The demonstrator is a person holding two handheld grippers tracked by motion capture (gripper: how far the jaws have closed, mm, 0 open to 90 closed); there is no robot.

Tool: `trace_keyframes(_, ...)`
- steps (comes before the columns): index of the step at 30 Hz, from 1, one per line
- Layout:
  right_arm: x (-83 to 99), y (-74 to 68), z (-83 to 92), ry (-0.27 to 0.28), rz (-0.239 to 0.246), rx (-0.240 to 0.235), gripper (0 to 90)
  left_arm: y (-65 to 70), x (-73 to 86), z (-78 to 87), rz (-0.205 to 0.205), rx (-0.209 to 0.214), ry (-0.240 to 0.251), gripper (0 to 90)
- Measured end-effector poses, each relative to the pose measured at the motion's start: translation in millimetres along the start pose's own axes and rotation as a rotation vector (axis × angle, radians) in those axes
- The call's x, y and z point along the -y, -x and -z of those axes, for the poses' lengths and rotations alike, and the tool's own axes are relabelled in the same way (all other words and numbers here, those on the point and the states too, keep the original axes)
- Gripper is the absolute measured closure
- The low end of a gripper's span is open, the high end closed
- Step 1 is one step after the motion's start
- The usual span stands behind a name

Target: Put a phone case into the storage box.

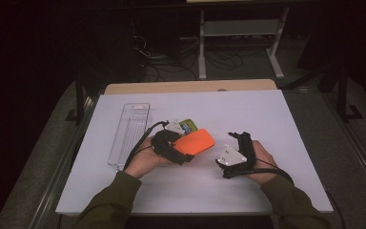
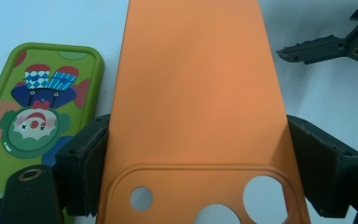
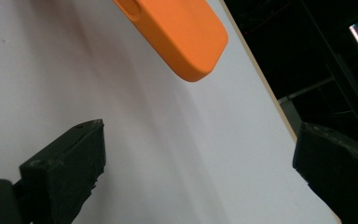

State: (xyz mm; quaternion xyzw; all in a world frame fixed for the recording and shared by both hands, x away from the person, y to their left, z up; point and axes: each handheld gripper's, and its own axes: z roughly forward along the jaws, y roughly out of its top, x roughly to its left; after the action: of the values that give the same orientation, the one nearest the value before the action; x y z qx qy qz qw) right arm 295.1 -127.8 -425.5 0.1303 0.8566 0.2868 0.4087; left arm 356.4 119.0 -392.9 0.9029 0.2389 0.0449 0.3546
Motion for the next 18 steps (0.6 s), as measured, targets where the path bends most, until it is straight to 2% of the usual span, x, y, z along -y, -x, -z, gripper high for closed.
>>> trace_keyframes(5,-1.7,-3.7,0.6,0.004,0.037,0.029,2.1,0.8,0.2,-0.8,0.007,0.0,0.001,15.8)
trace_keyframes(7,-2.1,-2.9,1.2,-0.005,0.089,0.031,2.1,1.5,0.1,-1.3,0.017,-0.001,0.007,15.8)
trace_keyframes(8,-3.0,-5.5,1.0,0.001,0.066,0.042,2.1,1.0,0.1,-1.0,0.008,-0.001,0.002,15.8)
trace_keyframes(9,-3.5,-6.1,1.1,0.001,0.084,0.053,2.1,1.4,0.1,-1.4,0.013,-0.001,0.007,15.8)
trace_keyframes(10,-3.4,-4.9,1.3,-0.004,0.126,0.05,2.2,1.2,0.2,-1.4,0.012,0.001,0.004,15.8)
trace_keyframes(13,-4.8,-6.9,1.5,0.002,0.149,0.07,2.1,1.2,0.2,-0.4,0.011,0.002,-0.007,15.8)
trace_keyframes(18,-6.2,-9.3,1.6,0.008,0.217,0.099,2.2,0.8,0.2,-0.4,0.008,-0.001,-0.006,15.8)
